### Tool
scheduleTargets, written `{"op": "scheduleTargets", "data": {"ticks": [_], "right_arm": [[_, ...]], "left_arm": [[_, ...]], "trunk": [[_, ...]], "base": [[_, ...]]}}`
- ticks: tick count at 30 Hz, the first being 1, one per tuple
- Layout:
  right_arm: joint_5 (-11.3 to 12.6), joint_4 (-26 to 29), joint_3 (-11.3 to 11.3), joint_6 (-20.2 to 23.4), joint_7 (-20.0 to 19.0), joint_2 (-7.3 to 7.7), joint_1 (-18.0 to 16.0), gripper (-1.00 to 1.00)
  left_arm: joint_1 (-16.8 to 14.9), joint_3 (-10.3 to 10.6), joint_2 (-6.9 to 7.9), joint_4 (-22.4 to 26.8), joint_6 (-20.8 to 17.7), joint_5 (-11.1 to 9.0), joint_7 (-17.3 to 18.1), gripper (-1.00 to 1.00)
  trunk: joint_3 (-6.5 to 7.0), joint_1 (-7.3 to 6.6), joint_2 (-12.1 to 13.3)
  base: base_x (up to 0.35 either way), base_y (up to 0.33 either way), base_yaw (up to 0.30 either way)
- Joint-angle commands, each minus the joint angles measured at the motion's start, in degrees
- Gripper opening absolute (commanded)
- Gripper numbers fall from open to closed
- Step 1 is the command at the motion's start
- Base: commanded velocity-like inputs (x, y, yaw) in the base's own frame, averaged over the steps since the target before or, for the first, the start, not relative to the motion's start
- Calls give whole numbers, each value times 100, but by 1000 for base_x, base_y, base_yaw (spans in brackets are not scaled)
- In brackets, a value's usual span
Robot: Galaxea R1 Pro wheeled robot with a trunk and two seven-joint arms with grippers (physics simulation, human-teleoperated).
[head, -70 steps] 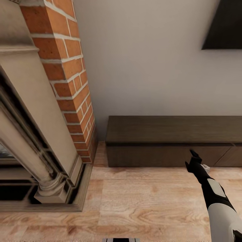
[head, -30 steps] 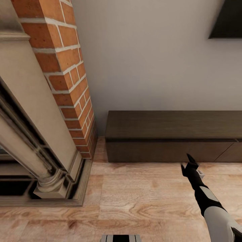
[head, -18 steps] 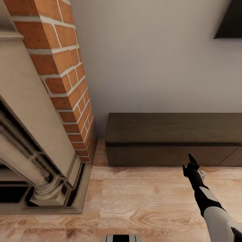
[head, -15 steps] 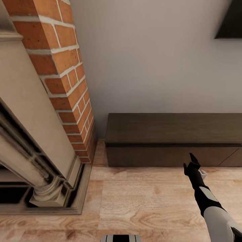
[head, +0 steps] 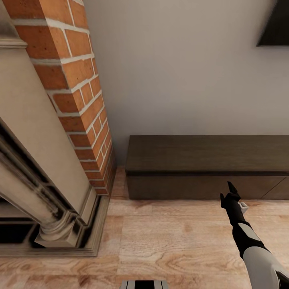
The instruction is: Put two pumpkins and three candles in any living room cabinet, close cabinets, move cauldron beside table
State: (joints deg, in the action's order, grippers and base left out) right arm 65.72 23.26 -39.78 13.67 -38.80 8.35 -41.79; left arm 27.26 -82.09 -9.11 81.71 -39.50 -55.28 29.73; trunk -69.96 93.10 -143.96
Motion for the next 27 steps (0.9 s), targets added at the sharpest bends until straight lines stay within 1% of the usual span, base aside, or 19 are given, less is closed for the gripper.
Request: {"op": "scheduleTargets", "data": {"ticks": [1, 3, 8, 11, 15, 18, 27], "right_arm": [[45, -6, -13, 38, -16, 0, -4, 100], [29, -6, -1, -13, -21, 0, -4, 100], [1, -6, 25, -308, -37, 0, -4, 100], [-3, -7, 31, -389, -74, 0, -4, 100], [-11, -12, 43, -614, -208, 0, -4, 100], [-13, -19, 50, -701, -254, 0, -4, 100], [-30, -31, 58, -759, -282, -9, -4, 100]], "left_arm": [[-1, -7, -2, -2, -41, -28, -2, 100], [-1, -8, -2, -10, -41, -24, -2, 100], [-1, -9, -2, -21, -44, -20, 5, 100], [-1, -9, -1, -22, -46, -22, 5, 100], [-1, -9, -2, -23, -48, -22, 27, 100], [-1, -9, -3, -23, -49, -23, 35, 100], [-1, -5, -5, -29, -45, -20, 37, 100]], "trunk": [[-3, -1, -2], [-3, -1, -2], [-3, -1, -2], [-3, -1, -2], [-3, -1, -2], [-3, -1, -2], [-3, -1, -2]], "base": [[0, 0, 0], [0, 0, 0], [0, 0, 0], [0, 0, 0], [0, 0, 0], [0, 0, 0], [4, 0, 0]]}}
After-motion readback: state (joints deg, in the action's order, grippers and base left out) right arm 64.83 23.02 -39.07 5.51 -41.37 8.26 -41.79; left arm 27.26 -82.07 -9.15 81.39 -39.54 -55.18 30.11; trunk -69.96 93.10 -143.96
